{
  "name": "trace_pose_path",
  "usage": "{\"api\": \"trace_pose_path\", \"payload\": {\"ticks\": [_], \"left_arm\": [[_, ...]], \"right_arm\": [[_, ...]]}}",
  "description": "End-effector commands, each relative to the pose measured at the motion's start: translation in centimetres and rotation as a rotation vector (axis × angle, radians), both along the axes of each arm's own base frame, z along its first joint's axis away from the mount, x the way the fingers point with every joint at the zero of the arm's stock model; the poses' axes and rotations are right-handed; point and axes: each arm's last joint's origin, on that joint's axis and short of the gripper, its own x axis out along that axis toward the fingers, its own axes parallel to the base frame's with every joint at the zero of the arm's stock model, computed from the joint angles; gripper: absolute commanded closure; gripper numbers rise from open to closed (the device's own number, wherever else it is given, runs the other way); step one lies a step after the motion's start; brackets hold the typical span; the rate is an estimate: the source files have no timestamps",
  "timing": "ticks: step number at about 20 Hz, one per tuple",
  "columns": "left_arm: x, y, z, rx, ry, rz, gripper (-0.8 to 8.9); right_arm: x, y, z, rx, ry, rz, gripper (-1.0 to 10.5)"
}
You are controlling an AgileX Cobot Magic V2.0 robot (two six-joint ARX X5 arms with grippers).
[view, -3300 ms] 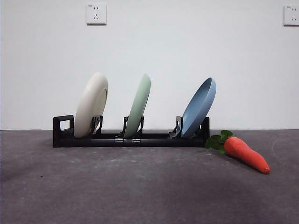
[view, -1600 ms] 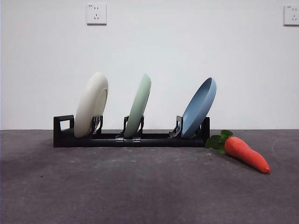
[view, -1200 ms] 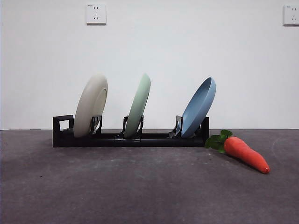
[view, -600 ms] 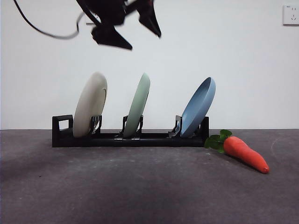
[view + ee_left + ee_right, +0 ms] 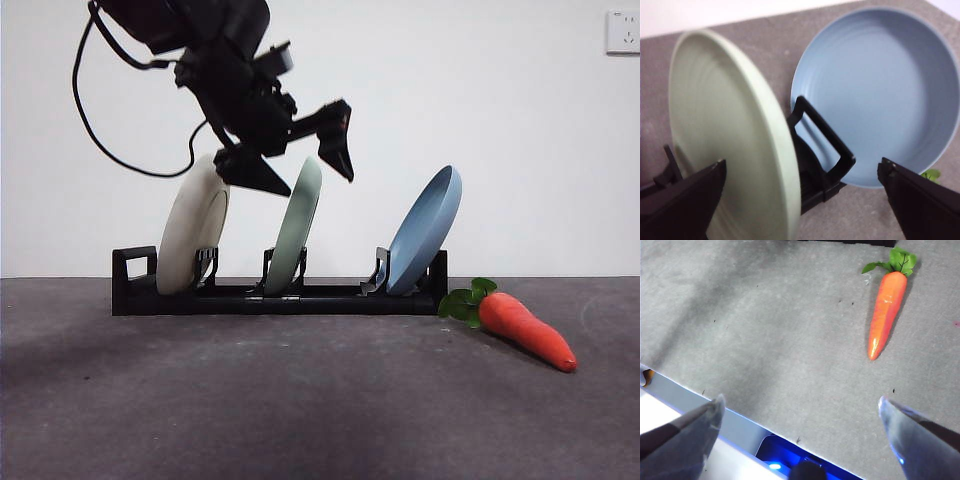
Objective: Take the green plate from the plate rack,put the plate on the table,take the carrot from the table,put the carrot in the plate
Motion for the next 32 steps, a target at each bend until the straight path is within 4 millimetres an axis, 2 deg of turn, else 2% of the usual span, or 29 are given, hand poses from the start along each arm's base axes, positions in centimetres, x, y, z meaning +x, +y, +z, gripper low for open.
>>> {"api": "trace_pose_path", "payload": {"ticks": [1,2,3,5,7,12,14,20,23,27,32], "left_arm": [[0.2,-0.3,-0.7,-0.001,0.016,0.0,2.0],[0.2,-0.4,-0.7,-0.003,0.011,-0.002,2.63],[0.2,-0.4,-0.7,-0.007,0.007,-0.004,3.81],[0.2,-0.4,-0.7,-0.005,0.011,-0.005,5.38],[0.1,-0.4,-0.8,-0.004,0.019,-0.009,6.42],[0.0,-0.4,-0.9,0.004,0.038,-0.013,7.88],[0.0,-0.4,-0.9,0.002,0.04,-0.017,8.21],[-0.1,-0.4,-0.7,-0.02,0.046,-0.056,8.21],[-0.3,-0.4,0.0,-0.029,0.029,-0.057,8.21],[-1.0,0.0,2.4,-0.059,-0.034,-0.058,8.21],[-2.9,0.7,6.6,-0.117,-0.108,-0.107,8.21]], "right_arm": [[0.0,0.0,0.1,0.004,-0.003,-0.003,3.5],[0.0,0.0,0.1,0.004,-0.003,-0.003,3.5],[0.0,0.0,0.1,0.004,-0.003,-0.003,3.5],[0.0,0.0,0.1,0.004,-0.003,-0.003,3.5],[0.0,0.0,0.1,0.004,-0.003,-0.003,3.5],[0.0,0.0,0.1,0.004,-0.003,-0.003,3.5],[0.0,0.0,0.1,0.004,-0.003,-0.003,3.5],[0.0,0.0,0.1,0.004,-0.003,-0.003,3.5],[0.0,0.0,0.1,0.004,-0.003,-0.003,3.5],[0.0,0.0,0.1,0.004,-0.003,-0.003,3.5],[0.0,0.0,0.1,0.004,-0.003,-0.003,3.5]]}}
